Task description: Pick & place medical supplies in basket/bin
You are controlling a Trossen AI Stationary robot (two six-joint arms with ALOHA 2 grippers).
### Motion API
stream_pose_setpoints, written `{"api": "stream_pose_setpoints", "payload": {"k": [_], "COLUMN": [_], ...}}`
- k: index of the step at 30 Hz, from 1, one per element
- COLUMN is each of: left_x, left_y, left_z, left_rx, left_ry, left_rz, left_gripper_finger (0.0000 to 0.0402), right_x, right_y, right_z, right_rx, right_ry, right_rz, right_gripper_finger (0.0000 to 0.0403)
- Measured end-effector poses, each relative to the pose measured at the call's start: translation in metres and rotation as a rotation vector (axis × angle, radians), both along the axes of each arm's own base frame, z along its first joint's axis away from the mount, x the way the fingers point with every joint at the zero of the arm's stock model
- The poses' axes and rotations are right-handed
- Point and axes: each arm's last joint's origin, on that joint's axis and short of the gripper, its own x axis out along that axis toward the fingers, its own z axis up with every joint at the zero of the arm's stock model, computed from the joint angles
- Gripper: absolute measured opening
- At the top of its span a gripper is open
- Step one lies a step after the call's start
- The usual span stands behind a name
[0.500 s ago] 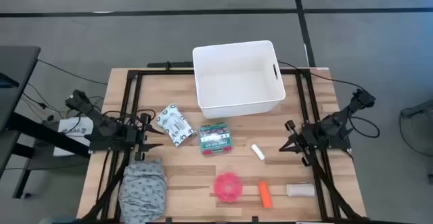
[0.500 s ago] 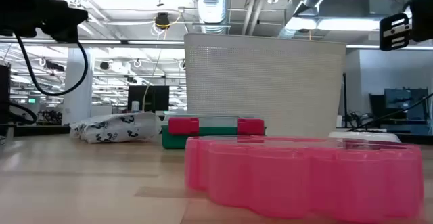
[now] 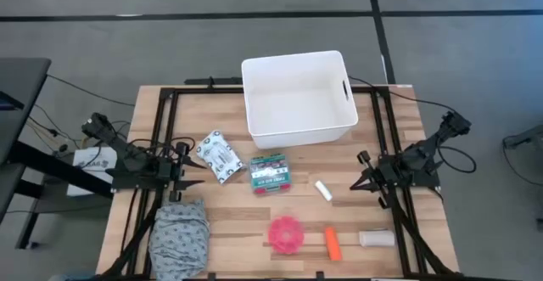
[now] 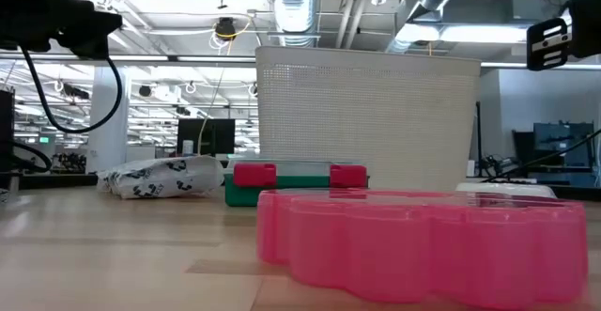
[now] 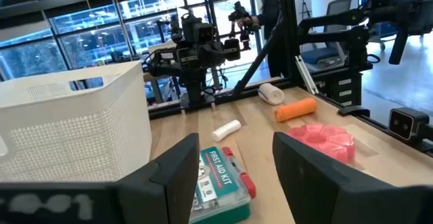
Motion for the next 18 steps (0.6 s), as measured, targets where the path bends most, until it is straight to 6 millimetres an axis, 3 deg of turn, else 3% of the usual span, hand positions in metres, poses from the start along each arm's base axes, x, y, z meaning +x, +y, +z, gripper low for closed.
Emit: {"api": "stream_pose_setpoints", "payload": {"k": [18], "left_x": [0.0], "left_y": [0.0], "left_z": [0.0], "left_rx": [0.002], "left_ry": [0.0], "left_rz": [0.0], "left_gripper_finger": [0.0178], "right_x": [0.0], "right_y": [0.0], "right_z": [0.0], "right_rx": [0.0], "right_ry": [0.0], "right_rz": [0.0], "right_gripper_finger": [0.0005]}}
